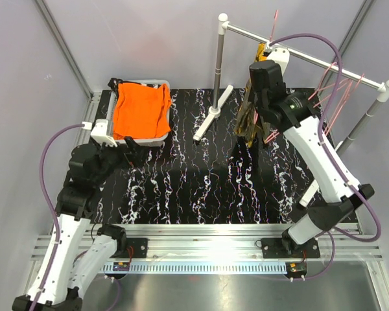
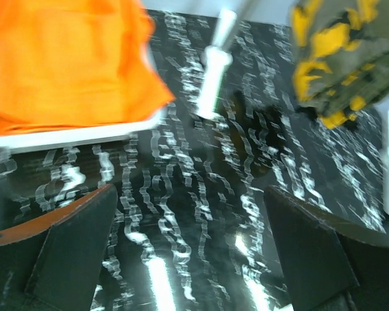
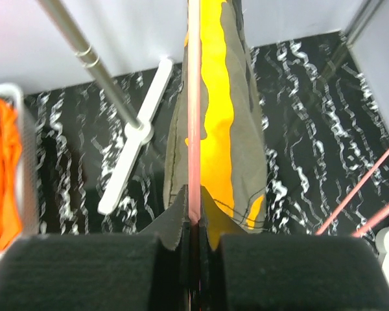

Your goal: Remove the trousers from the hanger

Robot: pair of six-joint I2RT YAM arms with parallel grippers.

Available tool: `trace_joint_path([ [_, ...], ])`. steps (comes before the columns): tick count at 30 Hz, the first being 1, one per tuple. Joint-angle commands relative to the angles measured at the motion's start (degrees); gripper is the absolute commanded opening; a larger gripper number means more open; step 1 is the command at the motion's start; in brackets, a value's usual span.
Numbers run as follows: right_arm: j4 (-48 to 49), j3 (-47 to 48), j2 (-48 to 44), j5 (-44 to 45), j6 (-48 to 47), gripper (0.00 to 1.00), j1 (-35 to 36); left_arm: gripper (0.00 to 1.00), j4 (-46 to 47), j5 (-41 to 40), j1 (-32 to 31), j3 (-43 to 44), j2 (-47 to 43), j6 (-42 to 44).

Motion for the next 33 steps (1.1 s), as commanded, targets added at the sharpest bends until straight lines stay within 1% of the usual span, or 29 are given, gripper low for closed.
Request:
trace_joint_path([
  [1, 3.78, 0.83, -8.55, -3.83, 1.94, 0.0, 0.38, 0.99, 4.5, -0.14, -5.65, 4.08, 1.61, -1.95],
  [2, 2.8, 0.12, -10.83, -6.37, 2.48, 0.0, 0.46, 0.99, 4.85, -4.41, -10.46, 4.62, 1.96, -2.21],
  [4, 0.09, -2.41, -14.17, -9.46, 3.62, 0.0, 0.82, 0.99, 7.21, -9.27, -16.63, 5.51, 3.63, -2.65],
  [5, -0.63, -3.48, -15.23, -12.52, 4.06, 0.0, 1.16, 0.99, 8.44, -14.34, -23.27, 5.68, 4.33, -2.65],
  [6, -1.16, -4.62, -16.46, -14.2, 4.32, 0.0, 1.52, 0.99, 9.94, -16.83, -26.73, 5.68, 5.64, -2.39],
  [7, -2.03, -6.72, -18.56, -15.79, 4.94, 0.0, 1.87, 0.99, 14.13, -19.2, -30.07, 4.9, 6.18, -1.35],
  [8, -2.48, -7.61, -19.63, -17.8, 5.2, 0.0, 3.26, 0.99, 16.87, -22.44, -36.11, 4.37, 6.71, -0.64],
  [9, -2.92, -8.4, -20.42, -18.35, 5.29, 0.0, 4.32, 0.99, 19.77, -23.35, -38.87, 3.67, 7.15, 0.5],
  [10, -4.31, -9.45, -21.91, -18.87, 5.47, 0.0, 5.46, 0.99, 25.62, -24.22, -41.51, 2.88, 8.54, 2.95],
  [11, -4.76, -10.16, -22.71, -18.1, 5.47, 0.0, 7.04, 0.99, 27.25, -26.67, -46.4, 2.18, 9.43, 4.36],
  [12, -5.11, -10.95, -23.5, -16.87, 5.99, 0.0, 10.1, 0.99, 30.4, -27.91, -48.72, 1.99, 10.48, 5.94],
  [13, -4.86, -12.96, -25.25, -15.9, 6.52, 0.0, 11.79, 0.99, 34.08, -29.06, -50.91, 1.99, 13.19, 9.44],
  [14, -4.85, -14.02, -26.05, -14.5, 6.96, 0.0, 12.93, 0.99, 35.95, -31.5, -55.11, 2.17, 14.52, 11.3],
  [16, -3.98, -16.57, -28.15, -14.22, 8.1, 0.0, 15.66, 0.99, 40.77, -33.63, -58.74, 2.26, 17.42, 16.47],
  [17, -3.71, -17.19, -28.6, -14.13, 8.54, 0.0, 16.54, 0.99, 42.02, -33.9, -61.02, 2.34, 20.05, 17.29],
  [18, -3.36, -17.81, -28.95, -13.78, 8.89, 0.0, 18.38, 0.99, 42.99, -33.47, -61.83, 2.78, 21.12, 17.38],
  [20, -2.31, -18.95, -29.83, -13.34, 8.9, 0.0, 19.88, 0.99, 44.75, -32.32, -63.67, 3.31, 24.18, 20.19],
  [22, -1.17, -19.65, -30.36, -12.99, 8.9, 0.0, 21.2, 0.99, 45.81, -34.5, -65.34, 4.36, 26.21, 21.86],
  [26, 0.15, -20.01, -31.32, -14.39, 9.33, 0.0, 22.35, 0.99, 45.02, -40.21, -65.96, 6.56, 31.39, 23.97],
  [30, 1.47, -20.71, -32.29, -15.45, 10.13, 0.0, 23.4, 0.99, 45.11, -42.6, -65.97, 7.62, 33.86, 26.87],
  [33, 1.91, -21.06, -32.73, -15.8, 10.48, 0.0, 24.02, 0.86, 44.41, -45.15, -65.88, 9.46, 35.71, 27.93],
])
